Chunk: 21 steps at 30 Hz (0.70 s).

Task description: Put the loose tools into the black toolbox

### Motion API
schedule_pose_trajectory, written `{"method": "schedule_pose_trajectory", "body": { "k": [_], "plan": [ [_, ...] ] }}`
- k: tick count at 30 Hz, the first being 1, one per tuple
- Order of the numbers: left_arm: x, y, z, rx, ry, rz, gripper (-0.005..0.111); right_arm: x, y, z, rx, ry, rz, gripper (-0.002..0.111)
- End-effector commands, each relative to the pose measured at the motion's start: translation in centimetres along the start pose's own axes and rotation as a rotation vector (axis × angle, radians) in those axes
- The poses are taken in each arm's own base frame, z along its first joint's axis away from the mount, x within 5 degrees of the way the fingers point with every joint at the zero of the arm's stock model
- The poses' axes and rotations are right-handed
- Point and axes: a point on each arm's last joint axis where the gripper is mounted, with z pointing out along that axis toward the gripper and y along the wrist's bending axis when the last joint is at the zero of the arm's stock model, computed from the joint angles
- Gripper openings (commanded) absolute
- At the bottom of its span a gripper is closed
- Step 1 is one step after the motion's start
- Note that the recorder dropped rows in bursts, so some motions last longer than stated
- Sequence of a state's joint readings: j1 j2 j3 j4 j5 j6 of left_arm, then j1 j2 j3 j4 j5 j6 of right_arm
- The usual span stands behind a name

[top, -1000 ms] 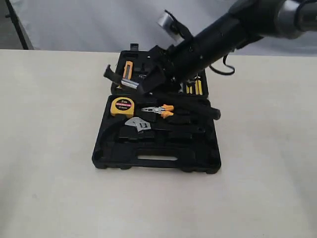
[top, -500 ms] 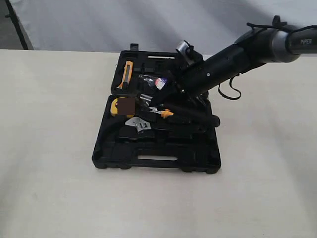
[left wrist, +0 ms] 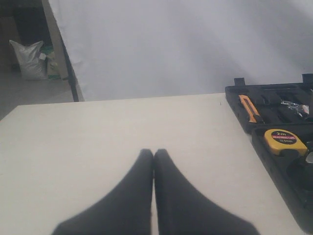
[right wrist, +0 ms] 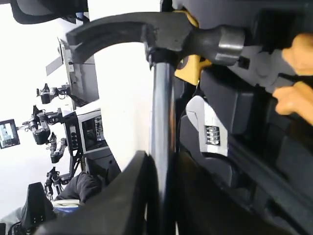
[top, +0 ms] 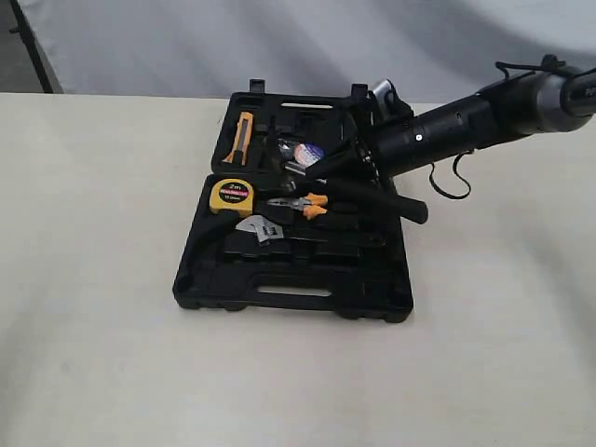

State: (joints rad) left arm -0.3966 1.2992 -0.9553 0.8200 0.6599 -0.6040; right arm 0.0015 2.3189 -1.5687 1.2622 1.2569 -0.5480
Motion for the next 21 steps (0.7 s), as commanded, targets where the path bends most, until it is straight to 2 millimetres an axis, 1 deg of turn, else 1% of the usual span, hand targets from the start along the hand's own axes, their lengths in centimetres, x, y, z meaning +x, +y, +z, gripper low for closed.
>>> {"method": "schedule_pose_trajectory", "body": {
  "k": [1,7,11,13,16,17,19,20,21],
  "plan": [
    [0.2,0.0,-0.1,0.014,-0.007,-0.022,0.001,-0.6,-0.9,-1.2,0.024,-0.054,-0.029,-0.001],
    [0.2,0.0,-0.1,0.014,-0.007,-0.022,0.001,-0.7,-1.2,-1.4,0.046,-0.06,-0.037,-0.001],
    [0.2,0.0,-0.1,0.014,-0.007,-0.022,0.001,-0.8,-1.6,-1.4,0.098,-0.068,-0.018,0.0],
    [0.2,0.0,-0.1,0.014,-0.007,-0.022,0.001,-0.8,-1.9,-1.4,0.123,-0.069,-0.026,0.003],
    [0.2,0.0,-0.1,0.014,-0.007,-0.022,0.001,-0.8,-2.0,-1.5,0.141,-0.074,-0.028,0.026],
    [0.2,0.0,-0.1,0.014,-0.007,-0.022,0.001,-0.8,-2.0,-1.5,0.14,-0.075,-0.011,0.041],
    [0.2,0.0,-0.1,0.014,-0.007,-0.022,0.001,-0.9,-2.2,-1.8,0.14,-0.085,0.016,0.064],
    [0.2,0.0,-0.1,0.014,-0.007,-0.022,0.001,-1.0,-2.3,-2.1,0.14,-0.091,0.022,0.074],
    [0.2,0.0,-0.1,0.014,-0.007,-0.022,0.001,-1.1,-2.5,-2.4,0.141,-0.101,0.018,0.079]
  ]
}}
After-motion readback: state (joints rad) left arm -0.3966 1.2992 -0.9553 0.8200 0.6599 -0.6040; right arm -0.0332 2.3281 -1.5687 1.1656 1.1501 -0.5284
